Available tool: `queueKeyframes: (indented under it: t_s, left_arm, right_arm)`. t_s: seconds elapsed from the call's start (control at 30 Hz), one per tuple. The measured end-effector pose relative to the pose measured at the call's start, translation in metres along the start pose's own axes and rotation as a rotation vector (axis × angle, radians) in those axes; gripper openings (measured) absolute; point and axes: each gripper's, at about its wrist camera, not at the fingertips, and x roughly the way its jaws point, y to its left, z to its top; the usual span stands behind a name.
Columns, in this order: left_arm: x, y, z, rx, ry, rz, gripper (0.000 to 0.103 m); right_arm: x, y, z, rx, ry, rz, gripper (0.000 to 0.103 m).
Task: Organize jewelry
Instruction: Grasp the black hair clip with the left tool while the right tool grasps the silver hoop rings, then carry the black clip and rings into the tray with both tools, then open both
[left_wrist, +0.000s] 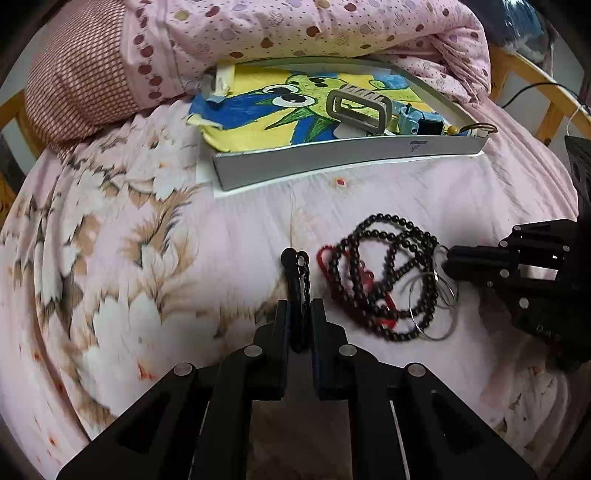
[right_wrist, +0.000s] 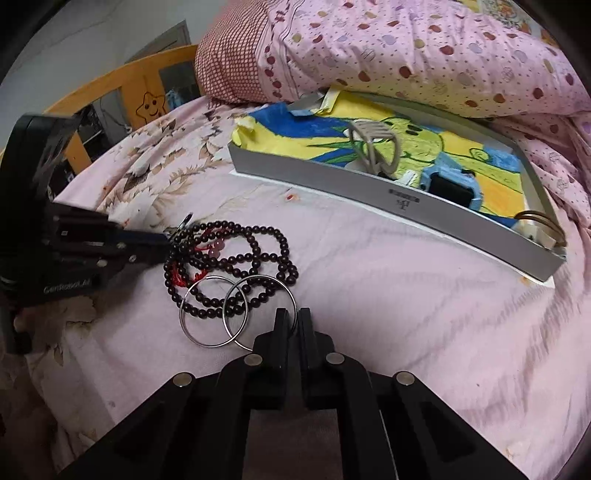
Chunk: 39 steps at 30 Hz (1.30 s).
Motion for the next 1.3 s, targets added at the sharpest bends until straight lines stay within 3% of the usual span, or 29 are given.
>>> queueKeyframes:
  t_s: [0.17, 0.5, 0.7, 1.3]
  left_arm:
    - [-0.014, -0.001, -0.012, -0.054, -0.026, -0.019, 0.008]
    - [-0.02, -0.01, -0.023, -0.07, -0.023, -0.05, 0.008]
    - [-0.021, -0.009, -0.024, -0.09, -0.031, -0.053, 0.007]
    - [-0.028, -0.005, -0.021, -0.116, -0.078, -0.022, 0.007]
  right_arm:
    - [-0.008, -0.001, 0.0, 0.004, -0.024, -0.019, 0.005]
    - [-0.018, -0.01, 0.002, 0.046, -0.055, -0.013, 0.005]
    - [-0.021, -0.025, 0.004, 0.162, -0.075, 0.071, 0.004]
    - [-0.043, -0.039, 0.011, 0.18, -0.194, 0.017, 0.003]
